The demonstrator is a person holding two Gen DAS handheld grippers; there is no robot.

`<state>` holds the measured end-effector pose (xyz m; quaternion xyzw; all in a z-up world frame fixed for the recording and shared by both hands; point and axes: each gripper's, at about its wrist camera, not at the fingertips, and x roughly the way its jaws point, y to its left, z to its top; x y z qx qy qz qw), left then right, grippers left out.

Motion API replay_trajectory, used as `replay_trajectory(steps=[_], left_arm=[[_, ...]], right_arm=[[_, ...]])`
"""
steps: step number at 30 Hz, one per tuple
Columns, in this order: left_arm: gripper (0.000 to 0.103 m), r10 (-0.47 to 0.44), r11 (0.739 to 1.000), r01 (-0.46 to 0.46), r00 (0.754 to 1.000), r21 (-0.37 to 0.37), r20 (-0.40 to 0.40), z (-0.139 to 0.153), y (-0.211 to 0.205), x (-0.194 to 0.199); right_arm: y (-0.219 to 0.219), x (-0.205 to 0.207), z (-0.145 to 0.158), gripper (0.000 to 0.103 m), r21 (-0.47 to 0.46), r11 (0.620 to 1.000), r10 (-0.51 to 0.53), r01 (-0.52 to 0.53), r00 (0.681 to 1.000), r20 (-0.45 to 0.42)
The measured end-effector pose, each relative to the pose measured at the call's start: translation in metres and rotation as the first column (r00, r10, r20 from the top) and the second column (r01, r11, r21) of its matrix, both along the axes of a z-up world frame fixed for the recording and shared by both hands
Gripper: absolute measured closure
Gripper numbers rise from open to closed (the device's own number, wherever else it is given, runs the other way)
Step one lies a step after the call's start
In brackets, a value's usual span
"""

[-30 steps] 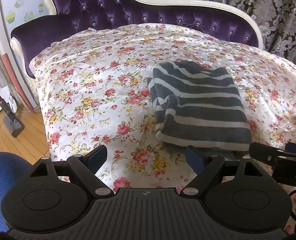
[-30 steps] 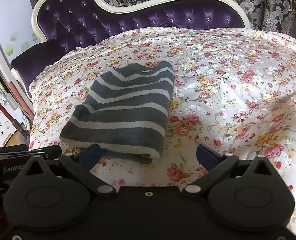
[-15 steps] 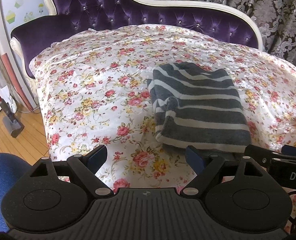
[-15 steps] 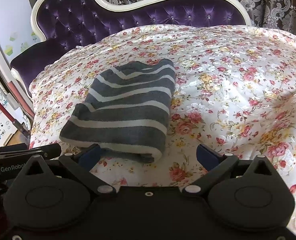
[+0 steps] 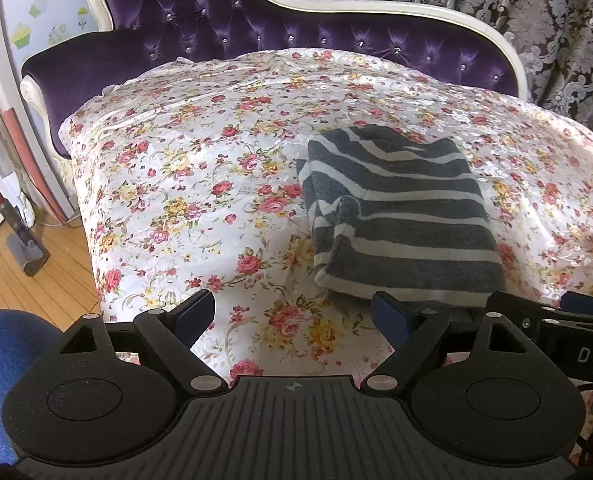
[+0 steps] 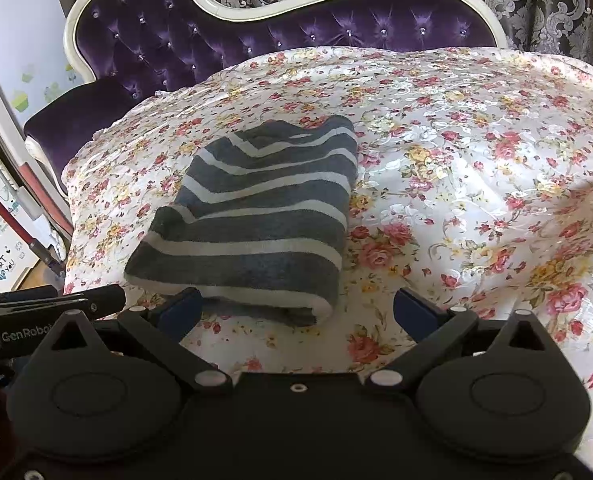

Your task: Fold small clothes

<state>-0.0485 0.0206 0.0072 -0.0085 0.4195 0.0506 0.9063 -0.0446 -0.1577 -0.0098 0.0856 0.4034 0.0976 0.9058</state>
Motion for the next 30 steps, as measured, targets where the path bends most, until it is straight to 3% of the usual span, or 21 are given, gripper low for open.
replay_trajectory(steps=[30], left_arm=[[0.018,-0.009,1.000,0.009,1.000,0.025,-0.012,-0.0002,-0.0043,0.0063]], right_arm=[[-0.0024,0.0100,0.0001,0.002,0.004,1.000,-0.013,0.013,1.000,-0.011]])
